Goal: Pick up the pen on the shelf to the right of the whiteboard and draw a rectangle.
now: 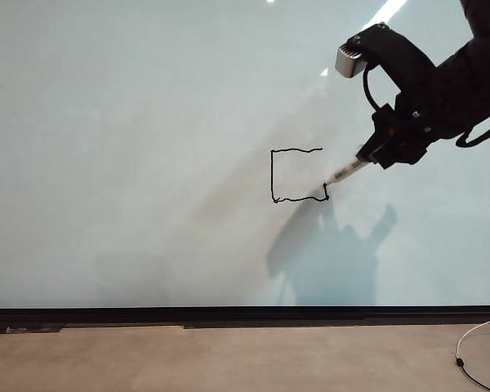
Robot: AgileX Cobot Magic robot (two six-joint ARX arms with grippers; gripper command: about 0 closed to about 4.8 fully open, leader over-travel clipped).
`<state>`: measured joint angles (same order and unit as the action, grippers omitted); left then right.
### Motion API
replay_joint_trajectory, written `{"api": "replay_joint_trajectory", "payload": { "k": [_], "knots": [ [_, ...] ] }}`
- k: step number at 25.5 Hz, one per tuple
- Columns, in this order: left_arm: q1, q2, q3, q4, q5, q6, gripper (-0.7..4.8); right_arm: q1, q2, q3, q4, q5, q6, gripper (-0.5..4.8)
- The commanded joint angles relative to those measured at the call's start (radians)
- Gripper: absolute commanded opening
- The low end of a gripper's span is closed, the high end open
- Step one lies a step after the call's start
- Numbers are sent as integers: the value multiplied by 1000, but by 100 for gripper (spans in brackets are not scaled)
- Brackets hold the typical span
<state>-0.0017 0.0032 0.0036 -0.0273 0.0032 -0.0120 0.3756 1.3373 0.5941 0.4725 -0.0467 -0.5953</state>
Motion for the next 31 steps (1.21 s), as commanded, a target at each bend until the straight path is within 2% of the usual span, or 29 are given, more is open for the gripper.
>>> {"api": "replay_joint_trajectory", "payload": {
  "k": [1,31],
  "knots": [
    [0,0,3,6,0,4,-4,0,-19,8,41,10,0,-5],
    [0,0,3,6,0,4,-4,1,-97,8,63,18,0,-5]
  ]
}}
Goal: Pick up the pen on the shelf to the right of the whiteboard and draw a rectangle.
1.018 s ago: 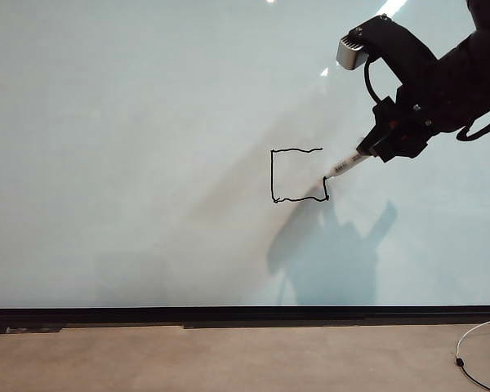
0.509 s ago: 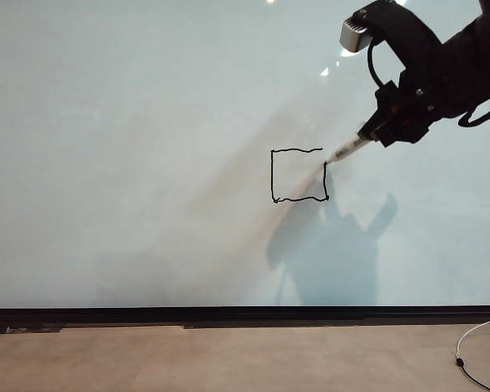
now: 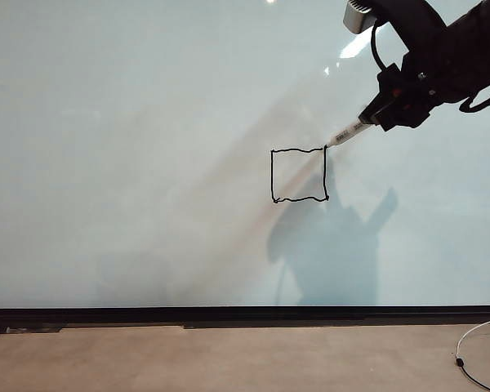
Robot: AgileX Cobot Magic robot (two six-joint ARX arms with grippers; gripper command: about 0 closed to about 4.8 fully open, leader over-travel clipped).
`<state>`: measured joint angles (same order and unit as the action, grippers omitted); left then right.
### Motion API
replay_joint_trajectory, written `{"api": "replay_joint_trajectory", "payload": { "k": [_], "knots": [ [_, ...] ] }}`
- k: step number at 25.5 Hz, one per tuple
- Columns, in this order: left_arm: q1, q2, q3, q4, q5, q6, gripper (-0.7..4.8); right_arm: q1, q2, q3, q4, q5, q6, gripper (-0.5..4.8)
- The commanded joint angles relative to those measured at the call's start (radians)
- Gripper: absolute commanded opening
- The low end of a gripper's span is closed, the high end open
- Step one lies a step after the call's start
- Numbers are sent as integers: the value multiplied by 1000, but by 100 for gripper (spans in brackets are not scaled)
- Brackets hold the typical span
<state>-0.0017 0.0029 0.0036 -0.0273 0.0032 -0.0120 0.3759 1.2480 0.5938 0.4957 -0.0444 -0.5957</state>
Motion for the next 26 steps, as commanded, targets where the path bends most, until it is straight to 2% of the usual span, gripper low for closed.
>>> {"api": "replay_joint_trajectory", "payload": {
  "k": [1,6,11,14,26],
  "knots": [
    [0,0,3,6,0,4,-5,0,-7,8,40,16,0,-5],
    [0,0,3,6,0,4,-4,12,-13,6,30,18,-1,-5],
    [0,0,3,6,0,4,-4,62,-71,-39,32,75,0,-5],
    [0,0,3,6,0,4,-4,63,-153,-107,16,95,76,-5],
    [0,0,3,6,0,4,-4,61,-455,-252,-109,117,182,-5]
  ]
}}
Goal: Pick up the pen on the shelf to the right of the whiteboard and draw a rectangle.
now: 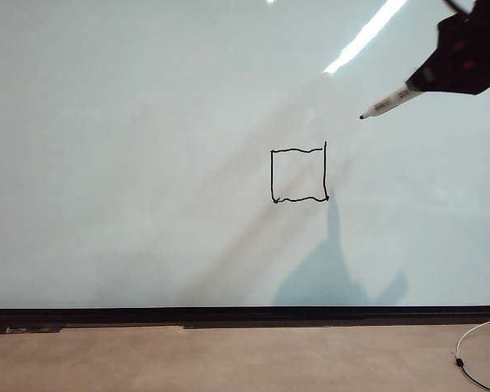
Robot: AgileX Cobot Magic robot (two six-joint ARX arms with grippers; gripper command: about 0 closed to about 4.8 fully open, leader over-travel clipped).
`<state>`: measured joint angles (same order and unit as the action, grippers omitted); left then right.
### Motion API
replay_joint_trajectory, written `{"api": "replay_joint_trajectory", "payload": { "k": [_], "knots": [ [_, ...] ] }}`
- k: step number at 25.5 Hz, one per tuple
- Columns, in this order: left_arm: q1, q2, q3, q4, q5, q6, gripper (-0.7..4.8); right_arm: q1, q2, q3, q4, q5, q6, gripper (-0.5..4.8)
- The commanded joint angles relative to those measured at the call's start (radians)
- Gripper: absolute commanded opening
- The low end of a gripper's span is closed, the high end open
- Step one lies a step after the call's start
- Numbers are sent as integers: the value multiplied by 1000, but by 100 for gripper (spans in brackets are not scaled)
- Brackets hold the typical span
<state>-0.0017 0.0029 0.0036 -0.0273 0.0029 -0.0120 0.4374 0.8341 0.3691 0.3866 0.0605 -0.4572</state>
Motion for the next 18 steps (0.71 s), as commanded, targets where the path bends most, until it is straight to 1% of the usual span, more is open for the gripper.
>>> {"api": "replay_joint_trajectory", "payload": {
  "k": [1,11,13,18],
  "knots": [
    [0,0,3,6,0,4,-4,-1,-60,-40,-1,13,60,-5],
    [0,0,3,6,0,4,-4,0,-284,-186,-2,54,138,-5],
    [0,0,3,6,0,4,-4,0,-343,-233,-2,81,161,-5],
    [0,0,3,6,0,4,-4,0,-419,-282,-12,100,170,-5]
  ]
}}
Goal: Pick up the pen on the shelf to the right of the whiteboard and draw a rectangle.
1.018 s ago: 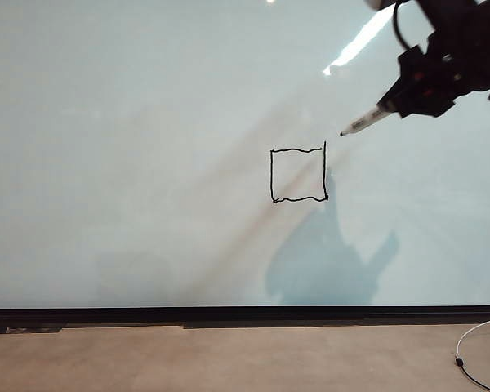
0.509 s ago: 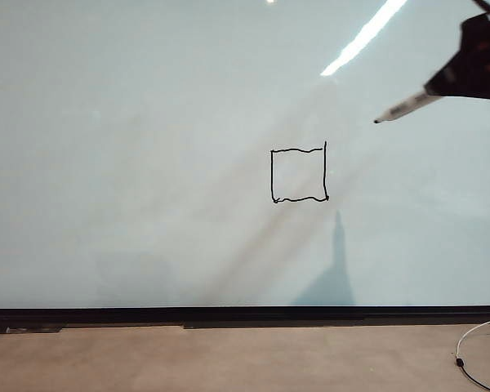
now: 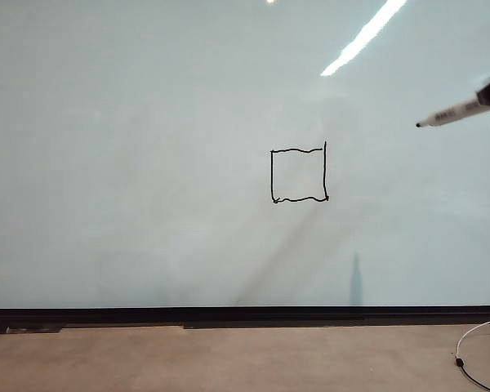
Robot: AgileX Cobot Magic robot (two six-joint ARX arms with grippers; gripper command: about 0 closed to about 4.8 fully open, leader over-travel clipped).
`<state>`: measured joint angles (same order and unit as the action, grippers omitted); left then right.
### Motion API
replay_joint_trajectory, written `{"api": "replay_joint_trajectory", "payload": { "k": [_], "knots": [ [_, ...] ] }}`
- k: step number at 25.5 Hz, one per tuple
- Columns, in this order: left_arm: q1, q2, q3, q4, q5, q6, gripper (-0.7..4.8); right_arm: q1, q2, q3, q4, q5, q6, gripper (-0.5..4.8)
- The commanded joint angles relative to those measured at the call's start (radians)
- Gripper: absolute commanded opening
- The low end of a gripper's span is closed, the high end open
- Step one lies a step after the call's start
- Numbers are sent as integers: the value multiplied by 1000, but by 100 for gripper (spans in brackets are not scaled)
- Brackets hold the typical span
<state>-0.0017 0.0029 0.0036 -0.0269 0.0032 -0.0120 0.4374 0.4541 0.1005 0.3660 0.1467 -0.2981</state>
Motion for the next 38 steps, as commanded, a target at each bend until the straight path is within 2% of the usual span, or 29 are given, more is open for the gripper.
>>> {"api": "replay_joint_trajectory", "payload": {
  "k": [1,5,16,31,38],
  "knots": [
    [0,0,3,5,0,4,-5,-1,-48,-16,1,17,11,-5],
    [0,0,3,6,0,4,-4,-1,-77,-19,-49,18,11,-5],
    [0,0,3,6,0,4,-4,-1,-193,-79,-64,38,21,-5],
    [0,0,3,6,0,4,-4,-2,-446,-100,-339,62,37,-5],
    [0,0,3,5,0,4,-4,-33,-453,-100,-361,56,41,-5]
  ]
}}
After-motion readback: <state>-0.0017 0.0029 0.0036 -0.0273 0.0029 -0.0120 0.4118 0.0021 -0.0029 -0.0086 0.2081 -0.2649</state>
